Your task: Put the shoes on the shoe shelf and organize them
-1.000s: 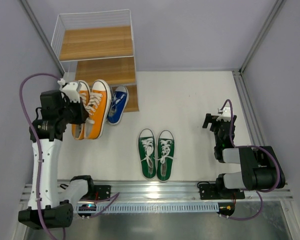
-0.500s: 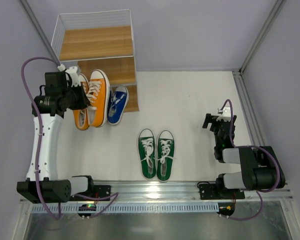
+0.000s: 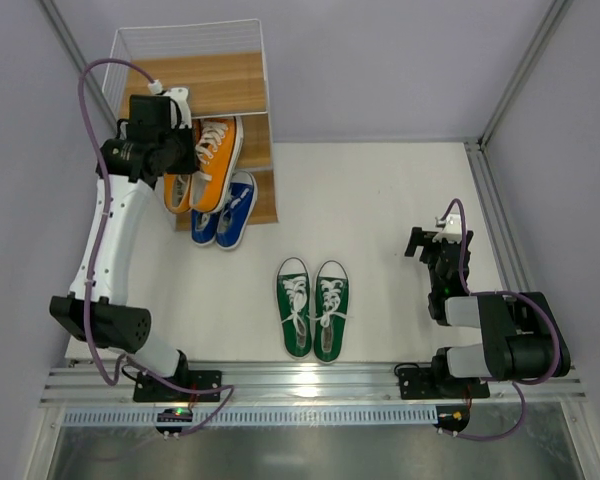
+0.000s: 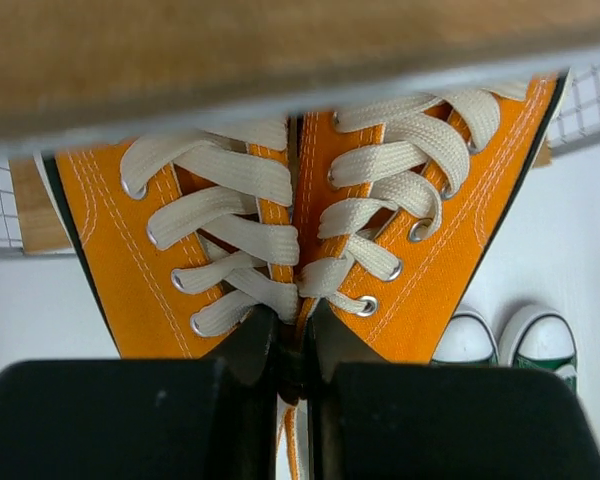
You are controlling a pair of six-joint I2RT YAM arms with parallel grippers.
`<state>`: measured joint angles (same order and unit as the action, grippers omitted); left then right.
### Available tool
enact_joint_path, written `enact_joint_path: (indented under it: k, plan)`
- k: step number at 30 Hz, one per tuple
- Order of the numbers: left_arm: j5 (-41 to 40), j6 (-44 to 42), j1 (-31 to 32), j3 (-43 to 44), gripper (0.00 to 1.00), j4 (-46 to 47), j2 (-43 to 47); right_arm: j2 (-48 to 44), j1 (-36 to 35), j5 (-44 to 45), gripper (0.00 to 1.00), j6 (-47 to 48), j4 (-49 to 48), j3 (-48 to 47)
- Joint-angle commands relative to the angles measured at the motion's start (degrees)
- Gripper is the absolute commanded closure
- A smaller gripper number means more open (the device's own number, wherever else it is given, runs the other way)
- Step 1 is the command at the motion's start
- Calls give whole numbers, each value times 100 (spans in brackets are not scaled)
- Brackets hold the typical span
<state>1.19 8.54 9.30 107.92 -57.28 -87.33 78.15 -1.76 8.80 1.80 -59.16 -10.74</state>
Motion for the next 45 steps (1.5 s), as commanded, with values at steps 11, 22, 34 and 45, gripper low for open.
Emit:
enact_joint_path:
  k: [11,22,34,45]
  plan:
    - [-927,-89,124,1186,100,1307,-829,7,18,-45,3,-13,-457,-112]
    - [-1437,-194,177,1153,100,1894,-707,16,18,-36,3,-22,-465,-112]
    - [-1306,-36,177,-139,64,2862,-100,7,18,-36,3,-13,-456,-112]
    - [-1166,16,177,-122,22,2538,593,7,18,-45,3,-13,-457,-112]
